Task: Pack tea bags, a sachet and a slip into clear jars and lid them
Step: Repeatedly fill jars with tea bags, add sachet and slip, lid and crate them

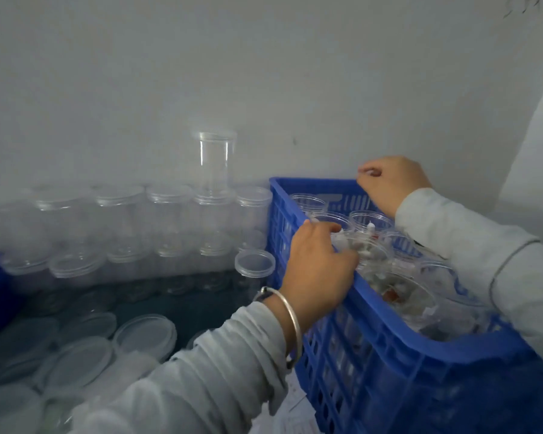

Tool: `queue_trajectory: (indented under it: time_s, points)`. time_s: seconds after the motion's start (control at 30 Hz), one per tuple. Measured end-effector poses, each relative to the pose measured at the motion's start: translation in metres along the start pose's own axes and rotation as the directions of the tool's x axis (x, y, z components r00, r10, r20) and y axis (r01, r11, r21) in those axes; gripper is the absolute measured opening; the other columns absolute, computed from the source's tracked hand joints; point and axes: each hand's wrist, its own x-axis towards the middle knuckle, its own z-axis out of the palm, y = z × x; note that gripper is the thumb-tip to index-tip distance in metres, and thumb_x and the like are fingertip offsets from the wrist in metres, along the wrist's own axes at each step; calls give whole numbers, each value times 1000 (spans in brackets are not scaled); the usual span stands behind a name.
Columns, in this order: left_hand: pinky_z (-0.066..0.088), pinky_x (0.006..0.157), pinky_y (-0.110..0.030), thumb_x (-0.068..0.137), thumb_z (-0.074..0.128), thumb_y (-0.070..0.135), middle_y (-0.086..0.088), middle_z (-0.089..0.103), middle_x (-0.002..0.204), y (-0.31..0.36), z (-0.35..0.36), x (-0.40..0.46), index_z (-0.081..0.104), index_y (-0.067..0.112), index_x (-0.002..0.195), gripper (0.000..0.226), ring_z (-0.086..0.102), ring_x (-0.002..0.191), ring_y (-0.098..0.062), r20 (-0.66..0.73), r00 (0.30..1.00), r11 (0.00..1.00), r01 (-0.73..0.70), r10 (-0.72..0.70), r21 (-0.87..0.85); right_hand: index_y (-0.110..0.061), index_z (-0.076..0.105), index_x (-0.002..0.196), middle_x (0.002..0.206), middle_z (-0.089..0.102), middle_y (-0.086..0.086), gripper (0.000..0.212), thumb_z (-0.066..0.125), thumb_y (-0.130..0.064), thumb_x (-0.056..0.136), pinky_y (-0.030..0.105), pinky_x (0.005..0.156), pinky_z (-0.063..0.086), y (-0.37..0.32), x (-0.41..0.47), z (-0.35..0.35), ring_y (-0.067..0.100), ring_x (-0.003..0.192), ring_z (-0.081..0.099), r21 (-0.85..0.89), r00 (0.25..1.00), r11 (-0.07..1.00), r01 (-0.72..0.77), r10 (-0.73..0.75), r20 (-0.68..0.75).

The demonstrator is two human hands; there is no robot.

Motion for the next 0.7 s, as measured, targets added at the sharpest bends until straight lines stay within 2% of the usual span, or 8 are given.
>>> queue_trajectory:
  time_s: [0.07,0.17,0.3,0.37,0.43,0.53,0.63,0.7]
  points:
    - [39,96,-32,89,54,25,-4,46,130,7,-15,0,47,14,131,44,47,119,-24,52,999,994,-16,10,110,-16,66,116,114,66,7,30,57,-24,89,23,89,39,-30,-8,3,24,106,58,65,999,997,41,-42,27]
    - [35,81,-24,90,54,31,-4,47,131,12,-52,-6,49,19,131,42,49,110,-14,58,997,986,32,-43,166,-17,62,120,119,63,7,34,59,-25,87,26,92,39,-75,-17,10,25,110,56,16,978,987,162,-162,133]
    - [45,57,-19,88,58,25,1,63,107,-8,-132,-43,56,29,111,23,58,68,-4,29,990,967,126,-135,220,-15,59,124,126,59,6,38,58,-25,88,25,92,38,-126,-13,29,25,116,53,-125,919,950,288,-237,315]
    - [46,63,-15,87,60,22,9,64,100,-27,-175,-75,56,34,97,17,61,79,-2,-25,977,954,210,-210,215,-11,59,125,128,58,9,38,57,-23,89,28,93,40,-146,-2,46,28,116,53,-188,914,943,275,-195,356]
    - [45,69,-16,87,62,19,16,63,100,-47,-214,-111,58,38,93,20,59,90,0,-106,946,933,321,-307,162,-5,58,122,125,59,13,40,59,-26,88,32,88,44,-159,13,67,32,111,56,-198,933,964,178,-102,345]
    - [47,74,-25,86,65,13,14,71,89,-69,-261,-161,66,31,90,19,64,87,-5,-202,853,870,492,-481,9,-1,51,125,127,57,17,57,67,-38,84,31,78,42,-175,32,111,32,103,57,-6,955,998,-61,60,290]
    - [49,86,-34,82,68,3,9,73,86,-87,-301,-202,70,21,89,19,69,82,-7,-252,775,808,588,-579,-49,-2,10,148,151,29,17,109,75,-49,75,39,104,37,-190,41,163,34,132,39,220,926,925,-311,243,288]
    - [50,85,-35,78,72,3,-1,74,87,-97,-320,-223,69,15,94,20,70,81,-10,-272,745,788,609,-609,-95,-7,-4,150,153,25,14,122,77,-51,70,42,109,32,-196,47,193,34,136,34,317,906,860,-400,318,280]
